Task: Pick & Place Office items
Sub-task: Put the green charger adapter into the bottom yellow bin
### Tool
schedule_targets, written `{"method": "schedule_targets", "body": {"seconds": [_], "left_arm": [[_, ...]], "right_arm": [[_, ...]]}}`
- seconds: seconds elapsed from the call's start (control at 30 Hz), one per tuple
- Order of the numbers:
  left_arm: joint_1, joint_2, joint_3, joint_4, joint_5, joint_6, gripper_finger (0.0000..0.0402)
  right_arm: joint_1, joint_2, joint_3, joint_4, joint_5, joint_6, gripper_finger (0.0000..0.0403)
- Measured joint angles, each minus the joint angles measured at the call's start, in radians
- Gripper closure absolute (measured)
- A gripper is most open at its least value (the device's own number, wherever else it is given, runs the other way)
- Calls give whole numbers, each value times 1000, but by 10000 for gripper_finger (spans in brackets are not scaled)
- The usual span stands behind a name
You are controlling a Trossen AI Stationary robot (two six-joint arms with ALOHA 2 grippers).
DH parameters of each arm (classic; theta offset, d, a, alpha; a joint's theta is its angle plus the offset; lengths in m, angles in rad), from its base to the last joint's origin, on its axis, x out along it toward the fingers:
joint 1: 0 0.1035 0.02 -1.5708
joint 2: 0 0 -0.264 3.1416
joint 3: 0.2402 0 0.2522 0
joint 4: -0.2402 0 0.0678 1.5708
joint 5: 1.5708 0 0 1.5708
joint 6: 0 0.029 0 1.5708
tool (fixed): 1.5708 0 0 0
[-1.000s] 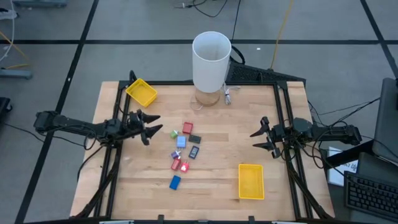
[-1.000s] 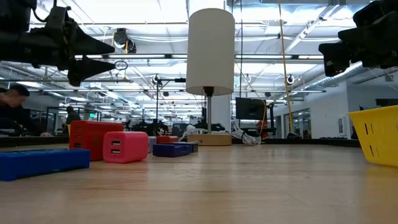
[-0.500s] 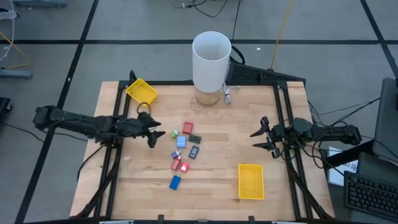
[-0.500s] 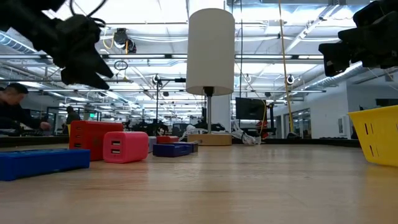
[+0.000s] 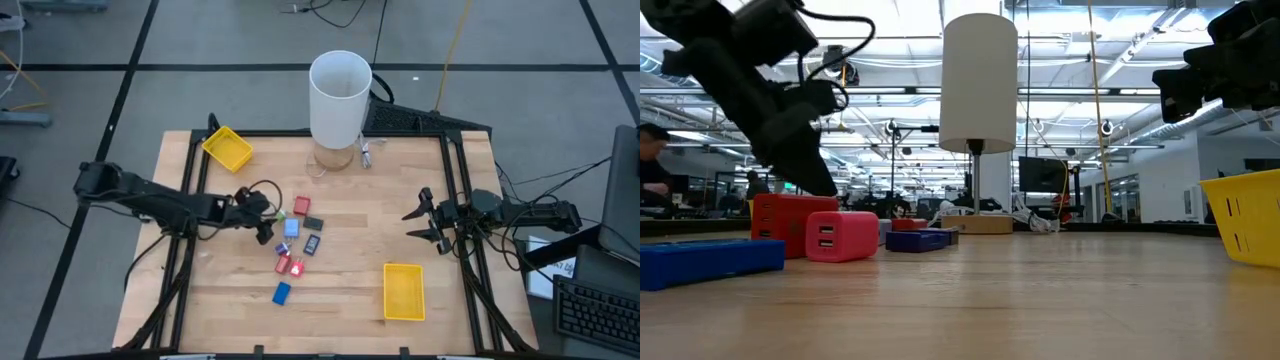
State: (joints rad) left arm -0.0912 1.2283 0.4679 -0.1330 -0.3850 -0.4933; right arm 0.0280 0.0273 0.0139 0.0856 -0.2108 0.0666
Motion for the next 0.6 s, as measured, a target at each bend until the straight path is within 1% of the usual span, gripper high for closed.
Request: {"method": "schedule_targets", "body": {"seconds": [0.13, 0.23, 0.6], "left_arm": [[0, 90, 0, 80, -1, 39, 131], [0, 137, 0, 132, -2, 35, 131], [1, 204, 1, 163, -17, 26, 131]], "right_arm": [[0, 0, 0, 0, 0, 0, 216], [0, 0, 0, 0, 0, 0, 216], [0, 0, 0, 0, 0, 0, 216]]}}
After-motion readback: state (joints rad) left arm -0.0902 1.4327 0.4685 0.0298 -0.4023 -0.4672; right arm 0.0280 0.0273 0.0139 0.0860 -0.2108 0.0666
